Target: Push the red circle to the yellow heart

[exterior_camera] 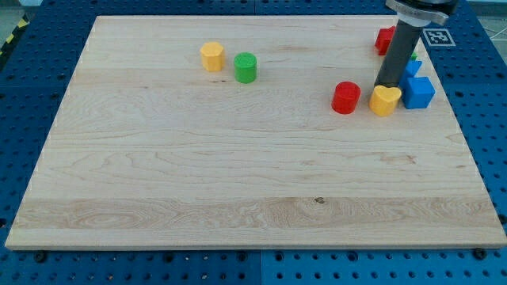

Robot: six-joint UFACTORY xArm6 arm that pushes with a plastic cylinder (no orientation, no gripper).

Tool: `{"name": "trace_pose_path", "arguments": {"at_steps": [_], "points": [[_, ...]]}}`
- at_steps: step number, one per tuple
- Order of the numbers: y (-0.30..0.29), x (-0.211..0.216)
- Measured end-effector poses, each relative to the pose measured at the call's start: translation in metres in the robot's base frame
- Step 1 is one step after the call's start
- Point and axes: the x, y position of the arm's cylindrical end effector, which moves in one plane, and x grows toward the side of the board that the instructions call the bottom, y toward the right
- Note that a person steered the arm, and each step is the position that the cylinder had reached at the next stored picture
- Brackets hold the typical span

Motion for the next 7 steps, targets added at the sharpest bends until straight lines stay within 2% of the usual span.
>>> {"name": "trace_pose_path", "arguments": {"at_steps": [2,3,5,7], "points": [[0.001,0.021],[0.002,0.003],[-0.055,-0.034],[-0.103,-0.031]]}}
